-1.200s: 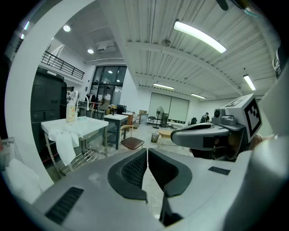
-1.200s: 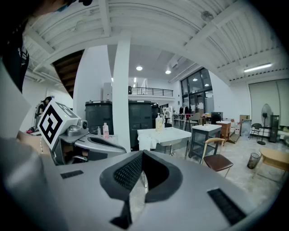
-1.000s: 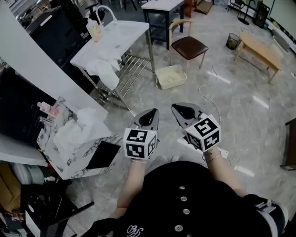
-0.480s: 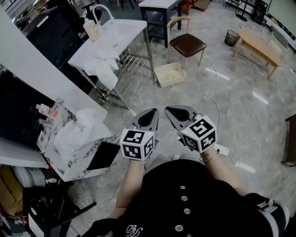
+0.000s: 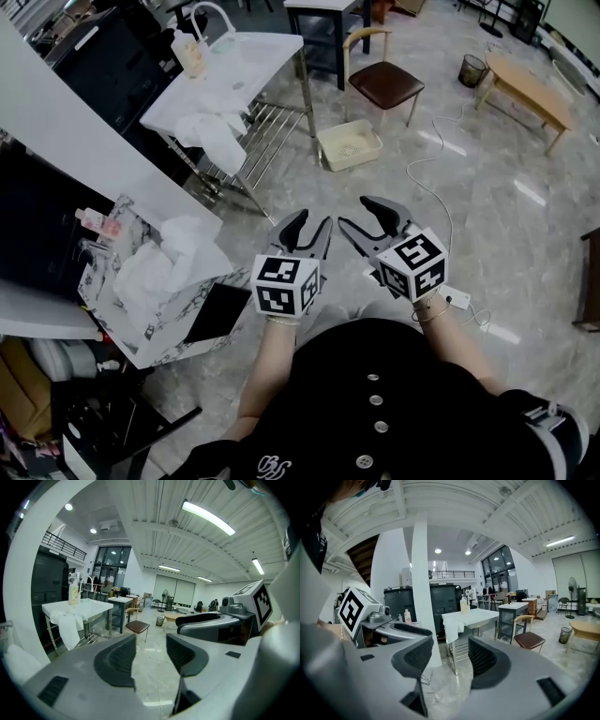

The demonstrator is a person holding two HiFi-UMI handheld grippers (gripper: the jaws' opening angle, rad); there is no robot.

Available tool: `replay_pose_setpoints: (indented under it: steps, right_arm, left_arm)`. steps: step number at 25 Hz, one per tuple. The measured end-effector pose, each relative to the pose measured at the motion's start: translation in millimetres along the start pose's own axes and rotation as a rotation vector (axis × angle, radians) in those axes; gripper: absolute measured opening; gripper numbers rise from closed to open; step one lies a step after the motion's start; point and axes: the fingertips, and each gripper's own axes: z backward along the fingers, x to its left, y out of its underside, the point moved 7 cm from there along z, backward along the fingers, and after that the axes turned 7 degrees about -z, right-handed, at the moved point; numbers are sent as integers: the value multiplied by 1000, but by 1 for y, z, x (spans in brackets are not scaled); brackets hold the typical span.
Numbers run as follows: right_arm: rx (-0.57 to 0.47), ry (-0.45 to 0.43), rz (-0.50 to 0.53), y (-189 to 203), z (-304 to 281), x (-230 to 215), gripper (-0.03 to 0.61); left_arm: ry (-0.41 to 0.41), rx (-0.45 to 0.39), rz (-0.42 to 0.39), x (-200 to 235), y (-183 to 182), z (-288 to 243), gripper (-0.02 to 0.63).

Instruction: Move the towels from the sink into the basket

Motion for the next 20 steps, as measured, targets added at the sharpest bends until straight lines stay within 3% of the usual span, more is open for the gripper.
replay_pose_setpoints:
  steps: [1, 2, 12, 20]
  right_arm:
    - [-1, 1, 1, 0, -2, 2, 235]
    - [-4, 4, 2, 0, -4, 3, 246]
    - [1, 51, -43, 9, -19, 11, 305]
    - [42, 30, -58, 10, -47, 5, 311]
  left_arm:
    - [5, 4, 4, 2, 1, 0, 209]
    - [9, 9, 3, 4, 3, 1, 216]
    - [43, -10, 27, 24, 10, 9, 232]
    - [9, -10, 72, 48, 15, 5, 232]
